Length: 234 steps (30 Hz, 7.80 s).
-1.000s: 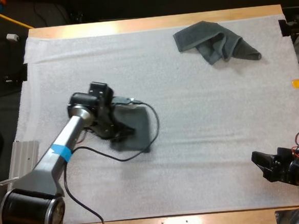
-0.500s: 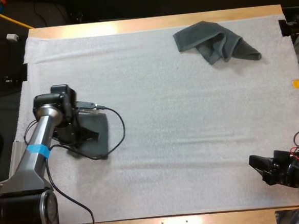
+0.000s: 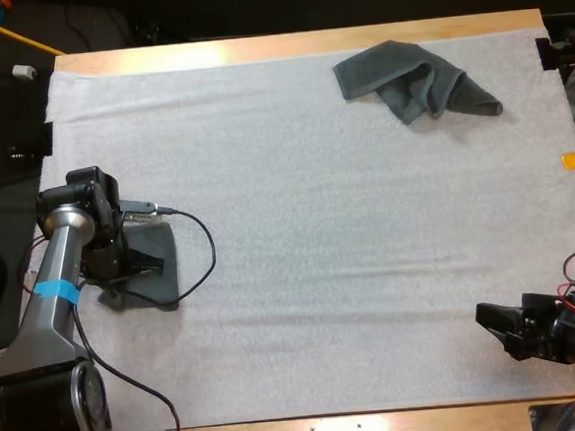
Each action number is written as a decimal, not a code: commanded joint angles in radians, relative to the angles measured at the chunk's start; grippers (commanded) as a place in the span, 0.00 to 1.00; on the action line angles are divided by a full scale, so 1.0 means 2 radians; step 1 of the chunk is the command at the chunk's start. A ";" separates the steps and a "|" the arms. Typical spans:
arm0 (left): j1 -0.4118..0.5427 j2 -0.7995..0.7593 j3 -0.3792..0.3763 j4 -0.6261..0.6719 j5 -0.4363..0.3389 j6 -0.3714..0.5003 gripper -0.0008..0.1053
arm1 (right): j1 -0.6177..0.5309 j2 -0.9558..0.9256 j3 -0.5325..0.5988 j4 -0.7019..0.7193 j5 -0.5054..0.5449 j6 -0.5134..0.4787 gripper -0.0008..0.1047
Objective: Pick towel from pile, fold and stack
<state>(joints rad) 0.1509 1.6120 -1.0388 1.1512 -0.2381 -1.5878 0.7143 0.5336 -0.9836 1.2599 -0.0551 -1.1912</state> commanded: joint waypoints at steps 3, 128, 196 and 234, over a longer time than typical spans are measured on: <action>0.000 -0.006 -0.003 -0.004 -0.010 0.000 0.22 | 0.001 0.000 -0.001 0.001 -0.002 0.000 0.65; -0.037 -0.408 -0.084 0.108 0.239 -0.057 0.59 | -0.357 0.088 -0.001 -0.091 0.021 -0.236 0.65; -0.087 -0.885 -0.080 0.209 0.226 -0.026 0.59 | -0.356 -0.295 -0.001 0.028 0.028 -0.273 0.65; -0.087 -0.882 0.241 -0.108 0.226 -0.022 0.59 | -0.356 -0.293 0.163 -0.108 0.028 -0.273 0.65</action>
<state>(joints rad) -0.0237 -0.0151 -0.5528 0.9555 0.2112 -1.6282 0.0042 -0.0133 -0.6567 1.0598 0.0000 -1.7342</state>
